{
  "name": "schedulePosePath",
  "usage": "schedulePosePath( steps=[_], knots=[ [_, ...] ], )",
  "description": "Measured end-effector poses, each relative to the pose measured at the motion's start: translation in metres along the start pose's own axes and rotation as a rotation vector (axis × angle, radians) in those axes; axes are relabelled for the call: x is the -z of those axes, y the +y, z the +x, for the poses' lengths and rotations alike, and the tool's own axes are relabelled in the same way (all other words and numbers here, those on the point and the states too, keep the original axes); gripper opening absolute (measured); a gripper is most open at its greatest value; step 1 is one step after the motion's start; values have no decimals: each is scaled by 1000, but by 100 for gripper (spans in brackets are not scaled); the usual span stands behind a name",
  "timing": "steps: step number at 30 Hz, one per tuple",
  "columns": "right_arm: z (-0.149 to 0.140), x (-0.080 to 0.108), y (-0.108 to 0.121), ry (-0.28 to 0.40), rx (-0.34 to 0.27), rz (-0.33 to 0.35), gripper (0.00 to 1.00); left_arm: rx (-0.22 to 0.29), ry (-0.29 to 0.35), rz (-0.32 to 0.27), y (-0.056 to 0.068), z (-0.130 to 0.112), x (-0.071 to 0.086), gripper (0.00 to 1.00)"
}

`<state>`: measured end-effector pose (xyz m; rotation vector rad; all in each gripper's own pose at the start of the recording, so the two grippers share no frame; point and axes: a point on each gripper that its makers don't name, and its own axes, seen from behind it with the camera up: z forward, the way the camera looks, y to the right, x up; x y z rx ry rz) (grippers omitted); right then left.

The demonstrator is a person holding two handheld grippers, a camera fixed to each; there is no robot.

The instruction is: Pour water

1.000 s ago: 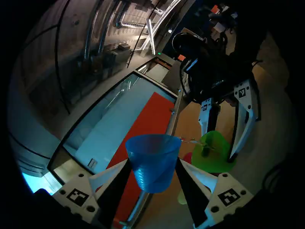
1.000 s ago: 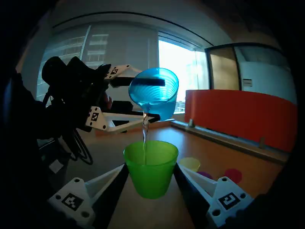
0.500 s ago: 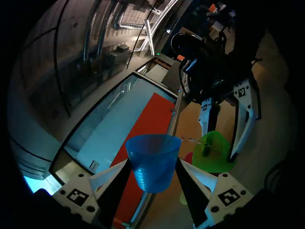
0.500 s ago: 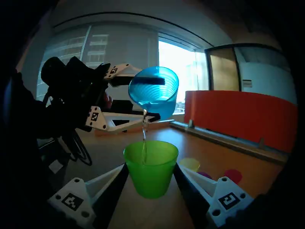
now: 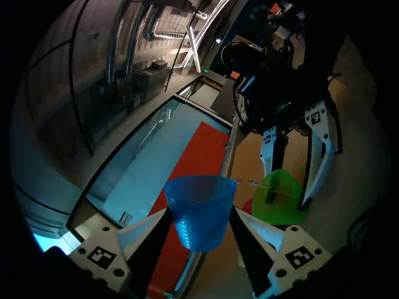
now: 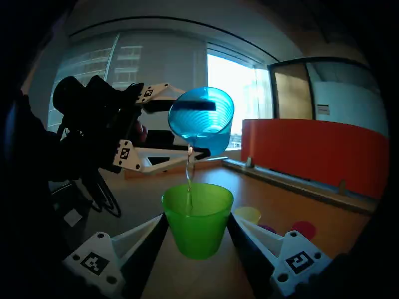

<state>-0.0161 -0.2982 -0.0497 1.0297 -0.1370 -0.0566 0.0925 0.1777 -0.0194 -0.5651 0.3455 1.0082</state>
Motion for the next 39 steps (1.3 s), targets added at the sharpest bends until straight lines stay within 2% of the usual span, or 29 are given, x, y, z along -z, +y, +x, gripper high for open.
schedulePosePath(
  steps=[39],
  knots=[
    [3,3,4,13,8,-8,86,-80,17,5,0,10,-7,80]
  ],
)
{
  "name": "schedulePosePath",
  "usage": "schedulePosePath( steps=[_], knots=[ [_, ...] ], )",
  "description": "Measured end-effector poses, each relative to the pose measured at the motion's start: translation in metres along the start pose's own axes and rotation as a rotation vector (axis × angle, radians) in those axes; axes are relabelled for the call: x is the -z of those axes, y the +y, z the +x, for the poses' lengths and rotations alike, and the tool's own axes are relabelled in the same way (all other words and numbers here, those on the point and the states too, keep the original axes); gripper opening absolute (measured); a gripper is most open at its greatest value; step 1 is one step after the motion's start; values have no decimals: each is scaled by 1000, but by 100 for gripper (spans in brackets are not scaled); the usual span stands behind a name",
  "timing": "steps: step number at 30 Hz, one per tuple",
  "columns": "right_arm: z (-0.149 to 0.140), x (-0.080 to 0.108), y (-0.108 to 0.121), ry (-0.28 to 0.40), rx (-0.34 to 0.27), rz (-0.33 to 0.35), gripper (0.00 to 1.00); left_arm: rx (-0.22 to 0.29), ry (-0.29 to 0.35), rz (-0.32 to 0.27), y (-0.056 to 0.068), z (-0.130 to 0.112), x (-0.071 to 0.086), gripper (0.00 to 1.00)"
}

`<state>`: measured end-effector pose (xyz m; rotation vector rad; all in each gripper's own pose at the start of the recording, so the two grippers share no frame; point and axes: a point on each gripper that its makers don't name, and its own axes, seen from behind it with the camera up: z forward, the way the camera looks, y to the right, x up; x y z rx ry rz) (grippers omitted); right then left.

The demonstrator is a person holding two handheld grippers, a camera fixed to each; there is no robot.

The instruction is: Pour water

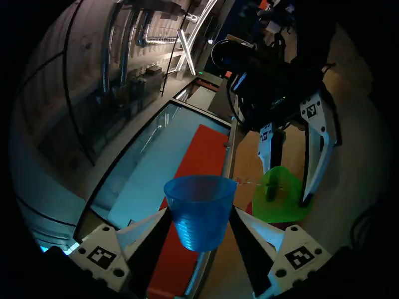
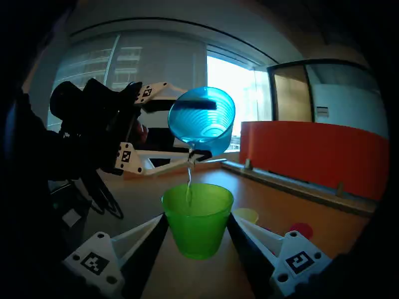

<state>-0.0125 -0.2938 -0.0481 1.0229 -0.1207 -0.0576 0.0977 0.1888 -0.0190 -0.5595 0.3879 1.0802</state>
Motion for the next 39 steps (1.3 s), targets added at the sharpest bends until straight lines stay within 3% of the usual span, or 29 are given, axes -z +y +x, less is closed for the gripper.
schedulePosePath(
  steps=[39],
  knots=[
    [7,1,-2,11,7,-1,86,-75,12,18,-7,10,1,80]
  ],
)
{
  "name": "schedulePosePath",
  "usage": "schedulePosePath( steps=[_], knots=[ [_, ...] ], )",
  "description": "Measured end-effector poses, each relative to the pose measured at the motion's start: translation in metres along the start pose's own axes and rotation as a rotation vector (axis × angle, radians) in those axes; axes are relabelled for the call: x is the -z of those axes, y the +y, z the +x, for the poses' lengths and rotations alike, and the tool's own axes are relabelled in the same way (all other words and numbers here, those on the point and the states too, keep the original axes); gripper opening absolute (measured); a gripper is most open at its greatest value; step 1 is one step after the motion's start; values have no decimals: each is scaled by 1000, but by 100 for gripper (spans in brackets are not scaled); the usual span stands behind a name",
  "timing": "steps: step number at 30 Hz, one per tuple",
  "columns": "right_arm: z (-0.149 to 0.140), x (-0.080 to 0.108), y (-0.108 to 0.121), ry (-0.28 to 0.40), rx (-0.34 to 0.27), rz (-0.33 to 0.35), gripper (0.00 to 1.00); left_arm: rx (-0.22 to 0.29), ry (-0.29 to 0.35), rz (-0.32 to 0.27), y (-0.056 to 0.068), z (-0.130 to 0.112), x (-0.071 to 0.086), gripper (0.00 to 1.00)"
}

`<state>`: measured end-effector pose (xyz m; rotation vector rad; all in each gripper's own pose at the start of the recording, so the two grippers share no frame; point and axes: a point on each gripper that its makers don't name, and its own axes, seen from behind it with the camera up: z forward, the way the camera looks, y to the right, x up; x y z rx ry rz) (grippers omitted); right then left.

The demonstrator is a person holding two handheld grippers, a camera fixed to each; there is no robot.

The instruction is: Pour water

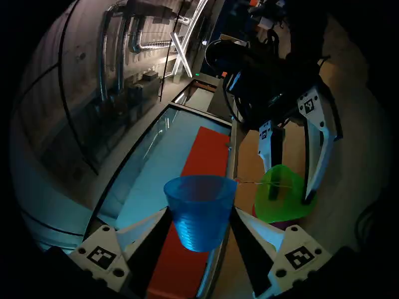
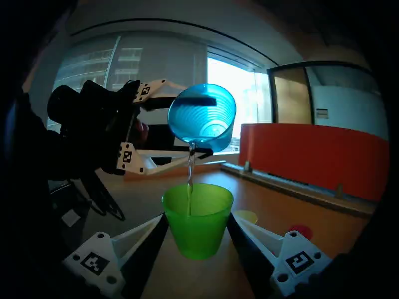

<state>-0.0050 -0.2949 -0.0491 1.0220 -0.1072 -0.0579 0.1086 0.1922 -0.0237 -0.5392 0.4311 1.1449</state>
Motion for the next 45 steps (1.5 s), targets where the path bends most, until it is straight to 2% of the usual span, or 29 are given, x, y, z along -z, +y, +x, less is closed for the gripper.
schedulePosePath(
  steps=[12,38,45],
  knots=[
    [1,-1,-1,0,2,-1,86,-20,-2,9,-5,-1,1,80],
    [1,3,-1,1,7,-2,86,-73,9,18,-7,7,0,80],
    [1,4,-1,1,10,-1,86,-93,10,22,-12,9,1,80]
  ],
)
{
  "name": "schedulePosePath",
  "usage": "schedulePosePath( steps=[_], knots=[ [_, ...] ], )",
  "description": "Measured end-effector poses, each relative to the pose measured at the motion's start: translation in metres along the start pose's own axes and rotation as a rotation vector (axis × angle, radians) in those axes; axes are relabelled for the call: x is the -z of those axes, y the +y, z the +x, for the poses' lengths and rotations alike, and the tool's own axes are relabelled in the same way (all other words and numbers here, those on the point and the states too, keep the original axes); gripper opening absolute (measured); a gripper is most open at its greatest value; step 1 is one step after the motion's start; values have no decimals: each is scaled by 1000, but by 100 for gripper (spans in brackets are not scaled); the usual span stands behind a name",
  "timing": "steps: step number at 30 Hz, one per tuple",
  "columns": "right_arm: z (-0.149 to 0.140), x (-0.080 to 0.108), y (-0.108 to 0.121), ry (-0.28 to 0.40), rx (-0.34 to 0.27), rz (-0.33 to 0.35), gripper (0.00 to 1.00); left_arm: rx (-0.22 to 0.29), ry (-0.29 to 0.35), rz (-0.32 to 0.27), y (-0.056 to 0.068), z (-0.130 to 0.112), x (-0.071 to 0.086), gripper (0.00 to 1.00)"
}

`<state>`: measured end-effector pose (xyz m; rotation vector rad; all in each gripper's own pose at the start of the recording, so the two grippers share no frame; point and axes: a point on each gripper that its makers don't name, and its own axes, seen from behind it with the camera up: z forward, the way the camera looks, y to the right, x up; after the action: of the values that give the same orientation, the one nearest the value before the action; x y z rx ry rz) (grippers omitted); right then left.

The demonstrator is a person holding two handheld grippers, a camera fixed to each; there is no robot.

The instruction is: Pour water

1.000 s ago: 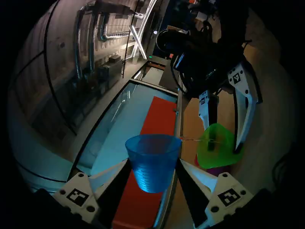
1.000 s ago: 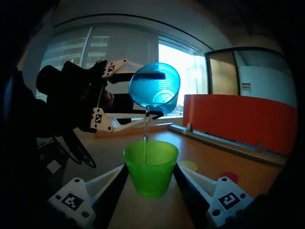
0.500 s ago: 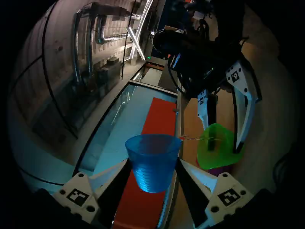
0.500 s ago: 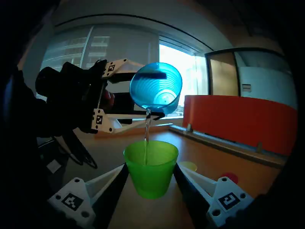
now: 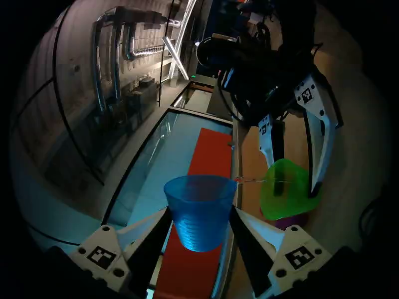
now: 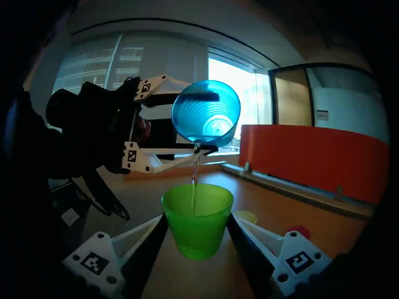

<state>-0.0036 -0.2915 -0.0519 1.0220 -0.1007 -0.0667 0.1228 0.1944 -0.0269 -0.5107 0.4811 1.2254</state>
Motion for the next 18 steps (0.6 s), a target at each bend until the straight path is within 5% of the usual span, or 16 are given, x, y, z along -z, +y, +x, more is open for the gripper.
schedulePosePath(
  steps=[18],
  knots=[
    [-1,0,0,1,5,3,86,-38,3,-7,-1,1,-2,80]
  ],
)
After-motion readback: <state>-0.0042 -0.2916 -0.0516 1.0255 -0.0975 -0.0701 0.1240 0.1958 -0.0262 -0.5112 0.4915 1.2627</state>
